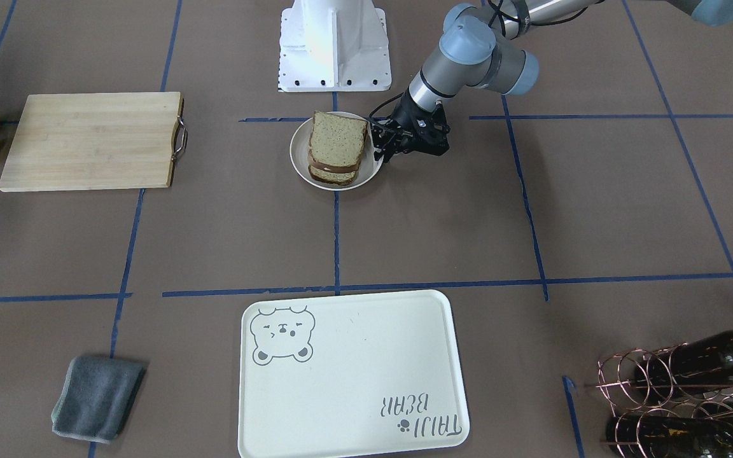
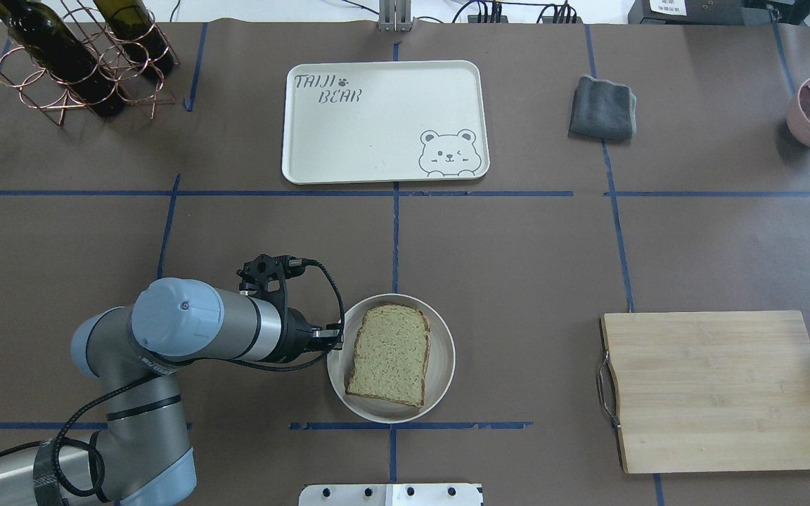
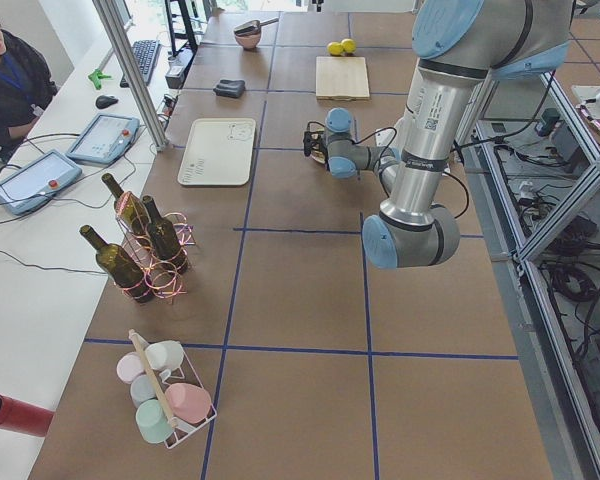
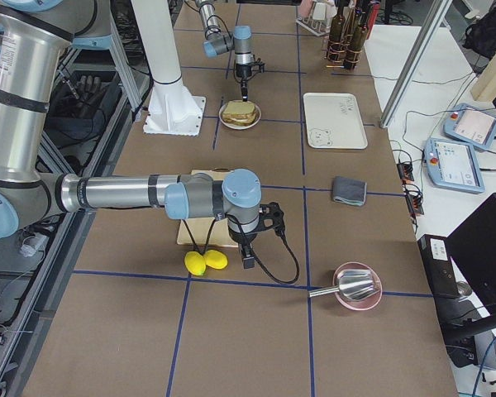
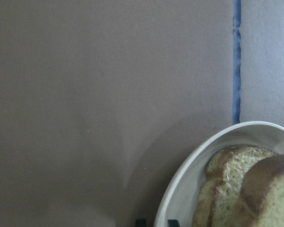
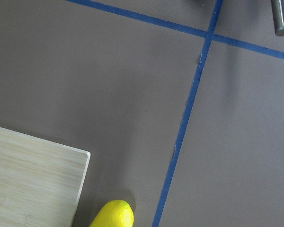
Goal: Make sandwich and place on tray
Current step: 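Grasp the white plate rim with the left gripper, then carry the plate with the left gripper onto the white tray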
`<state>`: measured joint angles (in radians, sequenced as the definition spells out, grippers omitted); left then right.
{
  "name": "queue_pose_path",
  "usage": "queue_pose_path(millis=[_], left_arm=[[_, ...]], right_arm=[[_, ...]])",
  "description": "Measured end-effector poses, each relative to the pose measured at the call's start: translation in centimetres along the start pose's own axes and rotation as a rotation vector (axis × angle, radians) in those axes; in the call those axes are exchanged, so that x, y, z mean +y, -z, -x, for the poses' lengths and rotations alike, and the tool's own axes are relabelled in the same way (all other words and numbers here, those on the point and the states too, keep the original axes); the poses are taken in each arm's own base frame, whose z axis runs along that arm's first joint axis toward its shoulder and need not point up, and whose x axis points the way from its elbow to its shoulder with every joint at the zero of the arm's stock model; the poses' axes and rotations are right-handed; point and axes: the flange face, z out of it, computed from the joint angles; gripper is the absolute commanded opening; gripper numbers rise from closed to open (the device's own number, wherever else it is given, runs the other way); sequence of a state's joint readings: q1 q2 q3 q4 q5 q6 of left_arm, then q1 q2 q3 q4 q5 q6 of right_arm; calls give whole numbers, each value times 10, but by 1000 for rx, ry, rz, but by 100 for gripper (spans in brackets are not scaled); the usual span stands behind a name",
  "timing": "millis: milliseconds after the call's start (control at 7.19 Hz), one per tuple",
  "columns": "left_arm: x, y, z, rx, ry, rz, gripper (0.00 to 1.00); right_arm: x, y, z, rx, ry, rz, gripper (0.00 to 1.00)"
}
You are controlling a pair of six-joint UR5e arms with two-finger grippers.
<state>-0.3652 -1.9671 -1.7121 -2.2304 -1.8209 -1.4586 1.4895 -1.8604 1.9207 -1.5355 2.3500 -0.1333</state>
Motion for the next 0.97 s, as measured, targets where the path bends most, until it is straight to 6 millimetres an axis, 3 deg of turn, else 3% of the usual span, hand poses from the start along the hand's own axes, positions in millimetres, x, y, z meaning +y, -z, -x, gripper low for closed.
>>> queue_pose_path(millis=[278,417,973], left_arm=[[0,-2,1,-4,-1,1,18],[-1,-4,2,-7,-1,1,0],[0,4,-3,10,-6,4,0]], right_arm=[[-1,0,0,0,0,-1,100],[-1,1,1,1,1,-2,100],[-3,2,1,3,-4,-6,100]])
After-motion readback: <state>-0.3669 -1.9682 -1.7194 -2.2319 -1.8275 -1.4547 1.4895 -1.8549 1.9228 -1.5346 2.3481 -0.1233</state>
